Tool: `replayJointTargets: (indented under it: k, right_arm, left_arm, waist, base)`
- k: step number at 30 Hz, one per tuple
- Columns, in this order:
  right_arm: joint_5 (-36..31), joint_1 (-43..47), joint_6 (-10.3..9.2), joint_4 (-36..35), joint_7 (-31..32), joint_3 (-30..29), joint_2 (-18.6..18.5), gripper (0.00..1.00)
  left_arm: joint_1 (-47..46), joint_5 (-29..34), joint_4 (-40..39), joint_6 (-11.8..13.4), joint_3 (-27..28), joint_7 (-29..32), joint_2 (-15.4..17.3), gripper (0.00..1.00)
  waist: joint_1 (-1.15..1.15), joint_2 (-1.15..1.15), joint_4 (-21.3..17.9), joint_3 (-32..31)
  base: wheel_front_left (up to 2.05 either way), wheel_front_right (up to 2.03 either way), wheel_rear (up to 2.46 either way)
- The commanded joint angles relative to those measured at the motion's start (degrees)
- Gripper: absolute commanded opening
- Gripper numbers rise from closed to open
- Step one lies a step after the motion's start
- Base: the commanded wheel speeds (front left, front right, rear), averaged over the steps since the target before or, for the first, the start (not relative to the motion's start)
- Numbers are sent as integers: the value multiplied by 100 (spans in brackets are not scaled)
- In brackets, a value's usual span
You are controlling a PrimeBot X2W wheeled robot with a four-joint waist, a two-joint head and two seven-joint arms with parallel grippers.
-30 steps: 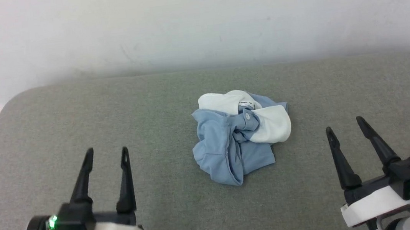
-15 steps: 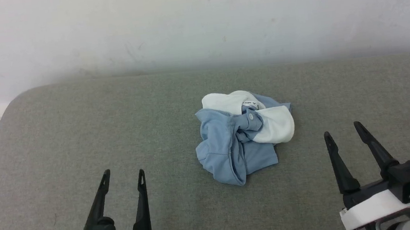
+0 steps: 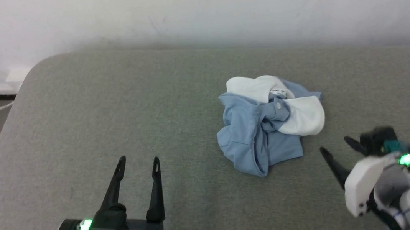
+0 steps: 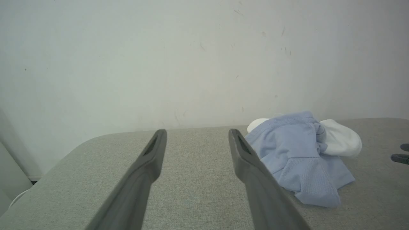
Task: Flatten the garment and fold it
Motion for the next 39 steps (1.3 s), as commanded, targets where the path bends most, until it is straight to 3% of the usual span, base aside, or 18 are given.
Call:
replayJointTargets:
  k: [1, 5, 9, 16, 17, 18, 19, 25, 30, 34, 39]
  right_arm:
    - [350, -362, -11, 43, 415, 134, -194, 100]
    - [1094, -1016, -11, 145, 1415, 417, -669, 100]
    - [1421, -1499, -11, 423, 2116, 633, -999, 100]
    - [1515, -1944, -11, 1175, 2416, 863, -1136, 100]
    - [1489, -1964, -11, 1280, 2403, 922, -1152, 95]
    - [1445, -1976, -11, 1361, 2375, 1005, -1180, 24]
    - [1418, -1980, -11, 1419, 2326, 1071, -1196, 0]
    - [1427, -1849, -11, 1381, 1800, 1095, -1196, 0]
    - [1478, -1387, -11, 840, 1598, 871, -1254, 0]
    - [1435, -714, -11, 152, 1785, 558, -1262, 0]
    - [1285, 445, -11, -575, 2310, -83, -993, 0]
  left_arm:
    - [-129, 73, 34, -49, 13, -27, -66, 100]
    - [-240, 98, 100, -99, 16, -27, -180, 100]
    - [-302, 102, 145, -133, 11, -27, -285, 100]
    - [-366, 94, 233, -222, 59, -27, -389, 100]
    - [-365, 98, 248, -234, 70, -27, -398, 100]
    - [-358, 105, 261, -245, 81, -27, -406, 100]
    - [-345, 115, 273, -248, 97, -27, -412, 100]
    - [-253, 169, 317, -310, 203, -27, -415, 100]
    - [-142, 206, 315, -356, 304, -27, -392, 100]
    - [-75, 223, 305, -385, 353, -27, -393, 100]
    - [-51, 234, 291, -408, 375, -27, -408, 100]
  waist:
    - [0, 0, 382, 350]
    - [0, 0, 728, 579]
    - [0, 0, 1017, 720]
    - [0, 0, 1304, 818]
    - [0, 0, 1312, 814]
    - [0, 0, 1312, 798]
    - [0, 0, 1294, 773]
    - [0, 0, 949, 519]
    - [0, 0, 458, 234]
    - [0, 0, 71, 54]
    - [0, 0, -197, -76]
  base:
    - [0, 0, 0]
    - [0, 0, 0]
    - [0, 0, 0]
    - [0, 0, 0]
    - [0, 0, 0]
    - [0, 0, 0]
    - [0, 0, 0]
    - [0, 0, 0]
    - [0, 0, 0]
    - [0, 0, 0]
    - [0, 0, 0]
